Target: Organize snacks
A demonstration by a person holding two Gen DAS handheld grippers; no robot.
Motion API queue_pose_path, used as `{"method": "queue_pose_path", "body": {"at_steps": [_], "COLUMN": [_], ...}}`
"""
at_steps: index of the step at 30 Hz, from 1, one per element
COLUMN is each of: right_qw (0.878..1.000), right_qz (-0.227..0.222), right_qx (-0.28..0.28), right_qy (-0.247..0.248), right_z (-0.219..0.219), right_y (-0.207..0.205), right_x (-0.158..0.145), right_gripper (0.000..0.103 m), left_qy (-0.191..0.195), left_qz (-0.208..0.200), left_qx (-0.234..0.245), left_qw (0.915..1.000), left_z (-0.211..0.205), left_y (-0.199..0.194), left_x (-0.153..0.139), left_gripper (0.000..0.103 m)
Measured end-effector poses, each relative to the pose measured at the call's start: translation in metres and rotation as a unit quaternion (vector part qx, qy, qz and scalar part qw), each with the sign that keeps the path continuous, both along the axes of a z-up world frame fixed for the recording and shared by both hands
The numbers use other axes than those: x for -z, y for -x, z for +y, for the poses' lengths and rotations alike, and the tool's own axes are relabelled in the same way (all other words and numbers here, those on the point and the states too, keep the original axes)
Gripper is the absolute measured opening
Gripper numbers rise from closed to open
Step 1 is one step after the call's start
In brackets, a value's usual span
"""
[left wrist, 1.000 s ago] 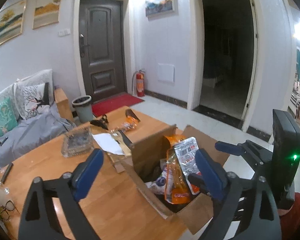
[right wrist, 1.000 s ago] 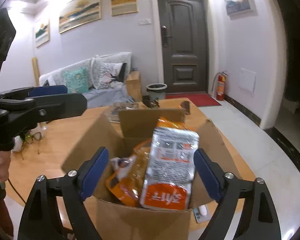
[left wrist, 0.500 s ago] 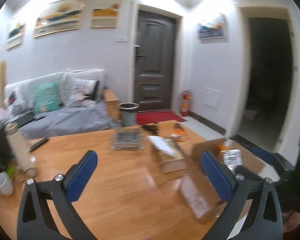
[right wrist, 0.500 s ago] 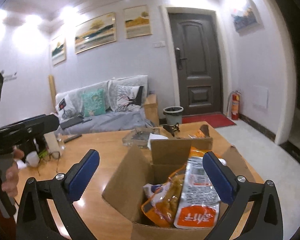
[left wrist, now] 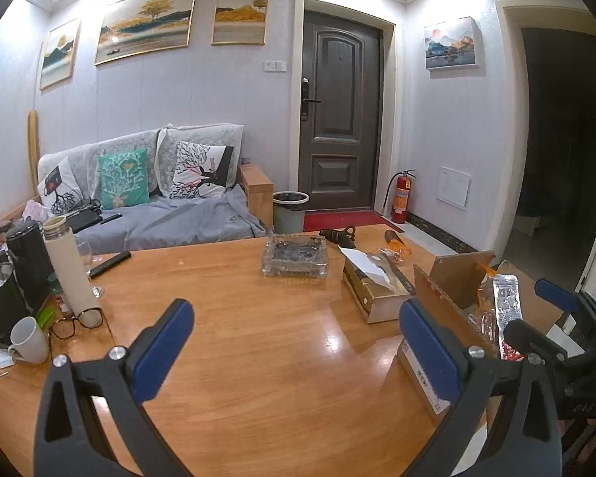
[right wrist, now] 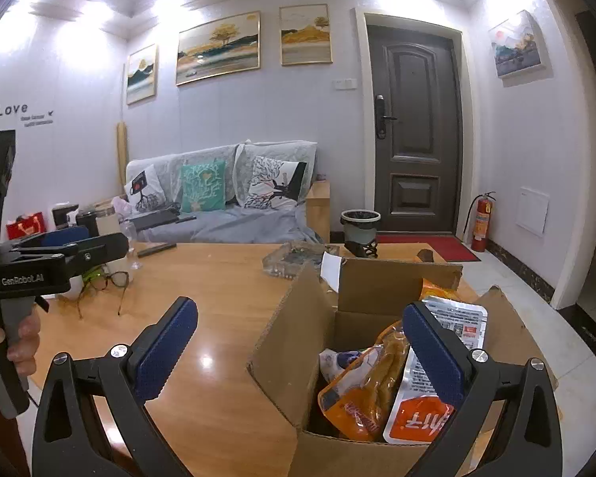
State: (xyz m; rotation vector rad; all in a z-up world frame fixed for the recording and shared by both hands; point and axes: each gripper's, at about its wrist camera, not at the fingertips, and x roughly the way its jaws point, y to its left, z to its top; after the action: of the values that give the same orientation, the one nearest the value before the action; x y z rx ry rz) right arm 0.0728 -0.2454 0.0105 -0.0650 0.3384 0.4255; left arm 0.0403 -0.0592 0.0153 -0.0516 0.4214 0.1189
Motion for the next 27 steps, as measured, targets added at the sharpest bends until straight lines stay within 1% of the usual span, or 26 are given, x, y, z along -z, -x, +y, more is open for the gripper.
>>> {"method": "queue_pose_path", "body": {"at_steps": [13,27], "right_qw": [1.0,1.0], "right_qz": [-0.002,0.0], "right_qx": [0.004,0.0], "right_qy": [-0.006,-0.006], "right_z": [-0.01,-0.011], "right_y": [0.007,0.009], "right_x": [-0.004,-0.006], "right_gripper": [0.103,0.103], "left_qy": [0.001,0.001], "left_qz": [-0.003,-0.004], "left_qx": [0.011,0.014], "left_qw": [0.9999,0.9999], "left_z": [-0.01,-0.013], "left_y": [0.002,0.002], "left_x": [-0.005,-0.006], "left_gripper": [0.102,0.102]}}
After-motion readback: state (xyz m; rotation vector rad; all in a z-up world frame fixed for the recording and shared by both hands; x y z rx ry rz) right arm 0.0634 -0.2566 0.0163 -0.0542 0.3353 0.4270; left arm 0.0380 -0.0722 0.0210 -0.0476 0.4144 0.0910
